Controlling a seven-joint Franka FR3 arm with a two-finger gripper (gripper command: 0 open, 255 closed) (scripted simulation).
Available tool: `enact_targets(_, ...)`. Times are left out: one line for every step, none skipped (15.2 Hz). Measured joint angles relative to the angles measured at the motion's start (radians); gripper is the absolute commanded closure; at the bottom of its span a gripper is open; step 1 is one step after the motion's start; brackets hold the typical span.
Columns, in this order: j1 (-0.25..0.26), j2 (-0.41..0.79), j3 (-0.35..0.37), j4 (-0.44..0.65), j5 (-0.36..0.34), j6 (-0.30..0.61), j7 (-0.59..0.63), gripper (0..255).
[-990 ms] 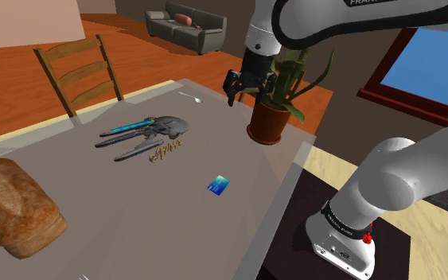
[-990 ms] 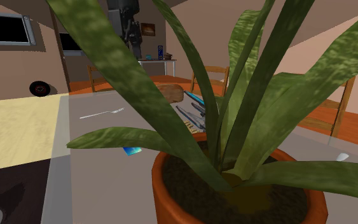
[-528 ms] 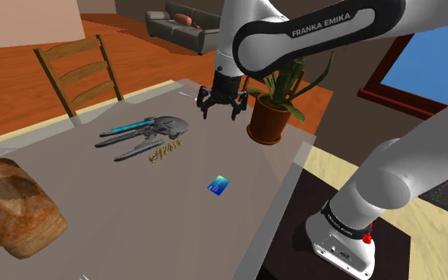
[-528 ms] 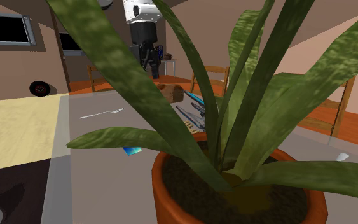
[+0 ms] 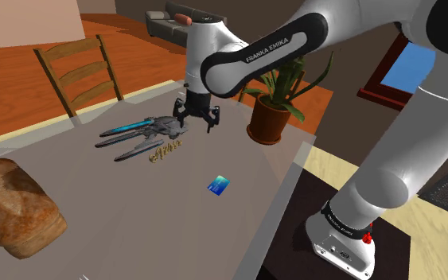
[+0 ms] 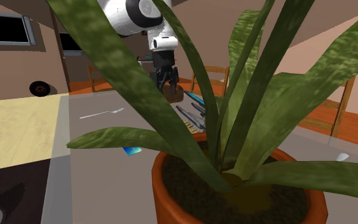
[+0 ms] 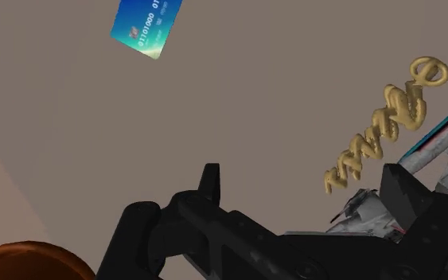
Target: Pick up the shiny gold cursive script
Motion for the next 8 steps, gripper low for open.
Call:
enact_targets(0.006,0.048,-0.003,0.025,-0.030,0.014,0.050,0)
enact_targets(0.014,0.089,-0.008,0.054,-0.054,0.019,0.096,0)
enact_targets(0.023,0.136,-0.018,0.085,-0.081,0.028,0.140,0)
enact_targets(0.034,0.174,-0.026,0.108,-0.101,0.037,0.182,0)
enact_targets(0.045,0.212,-0.037,0.136,-0.119,0.042,0.221,0)
enact_targets(0.057,0.255,-0.050,0.168,-0.139,0.048,0.259,0)
enact_targets(0.068,0.292,-0.062,0.201,-0.153,0.048,0.291,0)
enact_targets(0.079,0.332,-0.076,0.235,-0.167,0.051,0.322,0)
